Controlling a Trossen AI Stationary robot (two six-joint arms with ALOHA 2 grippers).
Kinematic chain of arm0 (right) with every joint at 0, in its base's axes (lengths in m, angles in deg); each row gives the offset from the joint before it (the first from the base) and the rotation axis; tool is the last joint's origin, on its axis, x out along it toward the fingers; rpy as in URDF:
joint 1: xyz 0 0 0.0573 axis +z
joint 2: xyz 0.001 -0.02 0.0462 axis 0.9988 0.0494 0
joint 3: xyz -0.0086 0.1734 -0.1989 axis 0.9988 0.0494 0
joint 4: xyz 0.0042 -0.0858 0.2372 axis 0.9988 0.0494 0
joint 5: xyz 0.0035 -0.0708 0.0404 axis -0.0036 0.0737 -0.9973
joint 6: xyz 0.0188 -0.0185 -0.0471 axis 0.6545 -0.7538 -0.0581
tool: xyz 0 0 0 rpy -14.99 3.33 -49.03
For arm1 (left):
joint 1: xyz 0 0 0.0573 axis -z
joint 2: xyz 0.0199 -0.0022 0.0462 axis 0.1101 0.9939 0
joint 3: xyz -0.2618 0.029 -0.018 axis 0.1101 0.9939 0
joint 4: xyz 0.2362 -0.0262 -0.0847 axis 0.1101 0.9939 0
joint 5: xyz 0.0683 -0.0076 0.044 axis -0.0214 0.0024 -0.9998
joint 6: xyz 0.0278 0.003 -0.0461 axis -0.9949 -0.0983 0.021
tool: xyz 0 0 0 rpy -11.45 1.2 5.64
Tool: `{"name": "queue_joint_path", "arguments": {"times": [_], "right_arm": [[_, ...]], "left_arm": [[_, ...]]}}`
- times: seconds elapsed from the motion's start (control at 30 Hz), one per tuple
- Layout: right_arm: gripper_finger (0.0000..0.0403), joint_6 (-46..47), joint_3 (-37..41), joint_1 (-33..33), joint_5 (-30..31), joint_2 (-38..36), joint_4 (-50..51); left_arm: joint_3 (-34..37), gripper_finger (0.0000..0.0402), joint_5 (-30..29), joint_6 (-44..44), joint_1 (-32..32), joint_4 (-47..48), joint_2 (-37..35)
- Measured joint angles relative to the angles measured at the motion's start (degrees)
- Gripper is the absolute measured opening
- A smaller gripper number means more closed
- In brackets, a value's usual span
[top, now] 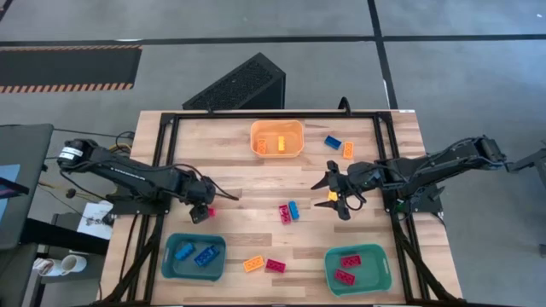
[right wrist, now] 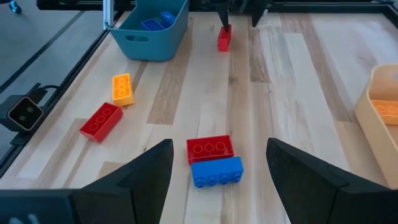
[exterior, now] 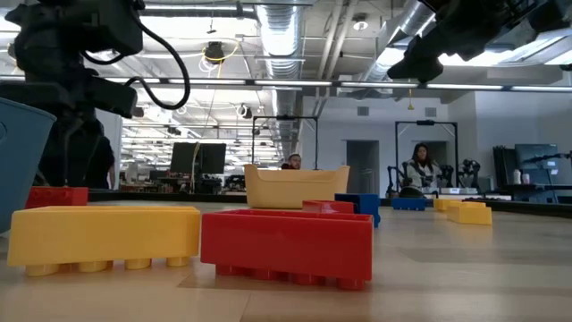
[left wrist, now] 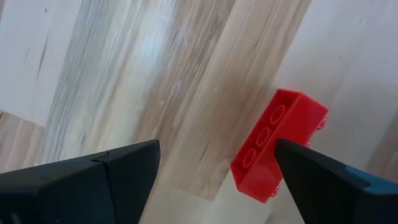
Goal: Sort & place blocks by color
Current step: Put the red game piece into the green bin
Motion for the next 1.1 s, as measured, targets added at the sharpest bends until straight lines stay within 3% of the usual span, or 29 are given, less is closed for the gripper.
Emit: {"name": "queue_joint_path", "arguments": {"times": [0.3,0.47,0.97,1.1], "right_arm": [[0.0281,0.95,0.00,-0.01,-0.02,0.01,-0.02],[0.0281,1.27,0.00,-0.01,-0.02,0.01,-0.01],[0.0281,1.01,0.00,-0.01,-0.04,0.01,0.01],[0.0281,1.23,0.00,-0.01,-0.04,0.02,0.02]], "left_arm": [[-2.12,0.0307,-1.86,-0.84,0.12,0.70,-4.59],[-2.21,0.0307,1.18,-1.01,1.01,1.86,-5.19],[-0.61,0.0307,2.05,-7.24,5.54,-0.08,6.95],[-0.70,0.0285,3.25,-8.49,5.52,-1.25,10.57]]}}
